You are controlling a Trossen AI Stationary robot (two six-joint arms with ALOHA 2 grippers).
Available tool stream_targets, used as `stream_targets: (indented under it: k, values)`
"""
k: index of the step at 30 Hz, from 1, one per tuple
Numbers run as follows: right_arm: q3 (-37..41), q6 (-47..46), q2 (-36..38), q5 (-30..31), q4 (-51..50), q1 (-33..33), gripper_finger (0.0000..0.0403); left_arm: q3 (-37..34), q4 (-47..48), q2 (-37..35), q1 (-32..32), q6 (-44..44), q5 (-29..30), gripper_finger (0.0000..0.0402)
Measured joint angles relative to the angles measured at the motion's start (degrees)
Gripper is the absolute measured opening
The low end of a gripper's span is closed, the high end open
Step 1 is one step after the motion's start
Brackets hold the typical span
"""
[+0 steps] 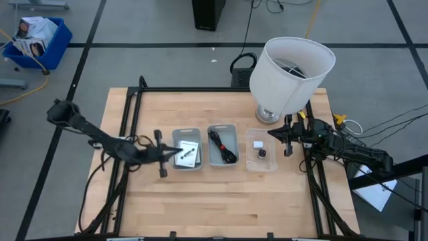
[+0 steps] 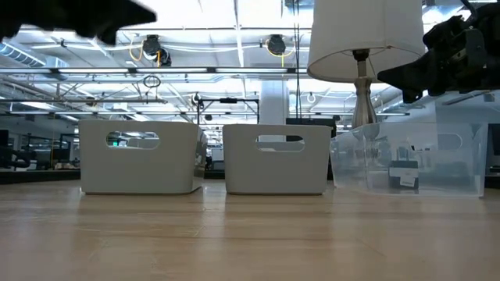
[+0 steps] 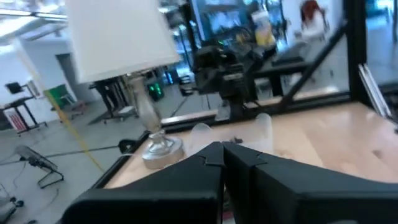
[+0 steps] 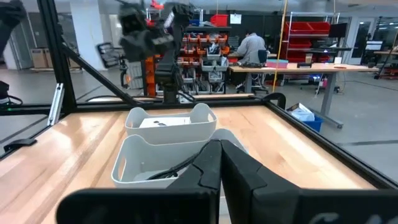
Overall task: Pick and place items into bin
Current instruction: Return to Home Position
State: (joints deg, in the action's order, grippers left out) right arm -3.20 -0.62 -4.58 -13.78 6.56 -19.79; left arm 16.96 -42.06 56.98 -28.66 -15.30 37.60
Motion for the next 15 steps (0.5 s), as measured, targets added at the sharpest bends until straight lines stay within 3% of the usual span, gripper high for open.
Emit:
stream_targets:
  k: [4, 9, 15]
  values:
    - [-0.02, -0.2, 0.02, 0.0, -1.05, 0.0, 0.0004, -9.47, -4.82, -5.08, 3.09, 3.31, 1.02, 0.0002]
    - [-0.02, 0.07, 0.02, 0.07, -1.09, 0.0, 0.0004, -15.06, -5.17, -10.61, 7.3, 1.53, -0.25, 0.0002]
    - [-0.04, 1.11, 0.02, 0.09, -1.09, 0.0, 0.0004, -16.36, -3.44, -18.61, 16.11, -3.75, -9.62, 0.0001]
